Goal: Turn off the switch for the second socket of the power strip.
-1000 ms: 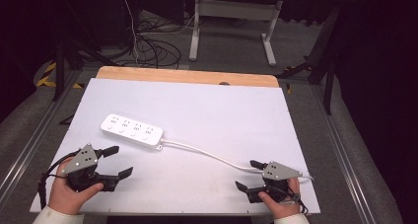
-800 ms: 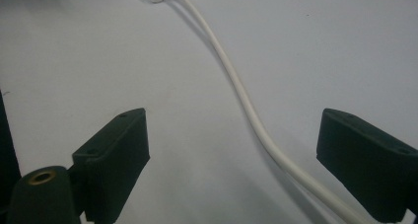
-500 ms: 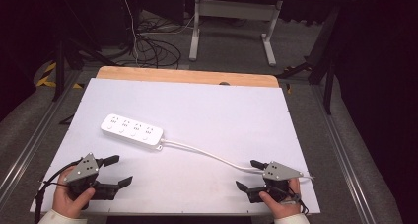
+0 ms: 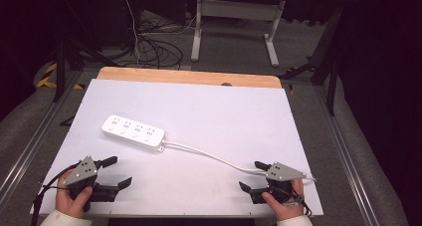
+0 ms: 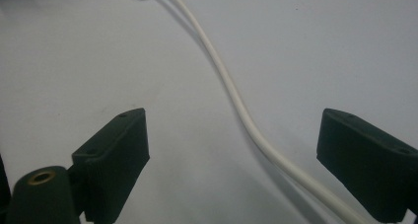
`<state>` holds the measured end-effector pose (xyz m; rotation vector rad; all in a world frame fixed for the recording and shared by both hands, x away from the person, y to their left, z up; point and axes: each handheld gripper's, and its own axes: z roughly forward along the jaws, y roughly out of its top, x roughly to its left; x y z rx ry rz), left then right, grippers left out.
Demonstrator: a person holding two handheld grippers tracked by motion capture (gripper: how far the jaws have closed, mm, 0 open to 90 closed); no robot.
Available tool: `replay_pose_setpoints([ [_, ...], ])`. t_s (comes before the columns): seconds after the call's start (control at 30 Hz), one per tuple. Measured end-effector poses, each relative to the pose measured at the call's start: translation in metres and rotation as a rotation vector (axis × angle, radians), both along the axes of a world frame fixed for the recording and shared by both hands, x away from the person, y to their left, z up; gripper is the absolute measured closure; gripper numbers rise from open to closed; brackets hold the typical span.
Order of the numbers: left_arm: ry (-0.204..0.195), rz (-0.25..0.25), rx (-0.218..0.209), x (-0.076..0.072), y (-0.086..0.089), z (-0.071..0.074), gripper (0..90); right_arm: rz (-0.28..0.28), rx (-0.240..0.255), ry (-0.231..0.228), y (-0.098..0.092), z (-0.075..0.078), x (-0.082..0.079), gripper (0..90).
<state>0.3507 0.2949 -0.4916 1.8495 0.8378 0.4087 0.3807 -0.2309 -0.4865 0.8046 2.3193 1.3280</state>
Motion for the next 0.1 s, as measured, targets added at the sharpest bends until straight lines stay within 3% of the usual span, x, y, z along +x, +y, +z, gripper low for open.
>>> replay_pose_setpoints([
  [0.1, -0.011, -0.018, -0.007, 0.0001, -0.0006, -0.0002, 10.9, -0.01, 0.034, 0.014, -0.0032, 0.0002, 0.0008, 12.7],
])
